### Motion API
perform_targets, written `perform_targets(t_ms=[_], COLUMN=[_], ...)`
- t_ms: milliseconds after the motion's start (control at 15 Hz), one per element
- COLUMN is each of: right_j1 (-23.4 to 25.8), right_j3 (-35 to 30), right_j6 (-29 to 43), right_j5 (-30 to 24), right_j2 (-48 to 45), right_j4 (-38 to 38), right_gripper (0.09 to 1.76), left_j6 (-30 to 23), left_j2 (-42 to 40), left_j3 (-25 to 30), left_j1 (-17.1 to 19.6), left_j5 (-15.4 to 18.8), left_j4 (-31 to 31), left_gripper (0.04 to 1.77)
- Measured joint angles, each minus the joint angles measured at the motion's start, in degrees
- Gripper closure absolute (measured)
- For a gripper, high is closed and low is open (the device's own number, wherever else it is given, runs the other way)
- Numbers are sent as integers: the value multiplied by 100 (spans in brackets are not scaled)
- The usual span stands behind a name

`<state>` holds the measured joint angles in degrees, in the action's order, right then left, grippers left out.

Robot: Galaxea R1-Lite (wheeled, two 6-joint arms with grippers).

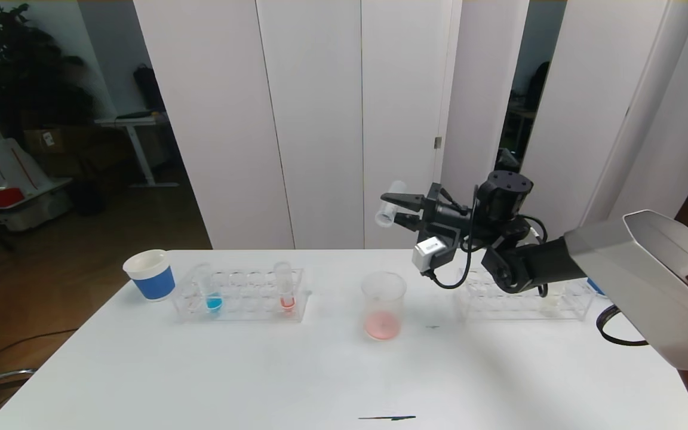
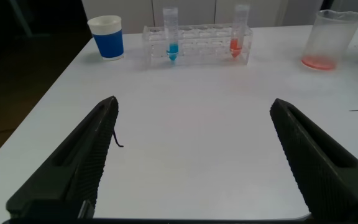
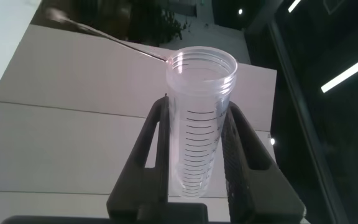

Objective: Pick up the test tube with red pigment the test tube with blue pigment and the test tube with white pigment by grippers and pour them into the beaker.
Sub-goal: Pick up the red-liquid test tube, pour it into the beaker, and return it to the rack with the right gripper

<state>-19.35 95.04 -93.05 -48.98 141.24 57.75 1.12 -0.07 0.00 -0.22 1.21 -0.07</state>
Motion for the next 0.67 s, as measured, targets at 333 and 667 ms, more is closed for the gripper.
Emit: perform_targets(t_ms=[333,667], right_j1=[13,-99], right_j3=[201,341], right_j6=[-251,59], right_j5=[-263,447], right_j2=[44,-17], right_j4=[0,-17], right_gripper=[127,127], left_j6=[0,2], left_j2=[0,0], left_j3=[0,0], left_j1=[0,0], left_j5=[0,2], left_j4=[0,0], left_gripper=[6,6])
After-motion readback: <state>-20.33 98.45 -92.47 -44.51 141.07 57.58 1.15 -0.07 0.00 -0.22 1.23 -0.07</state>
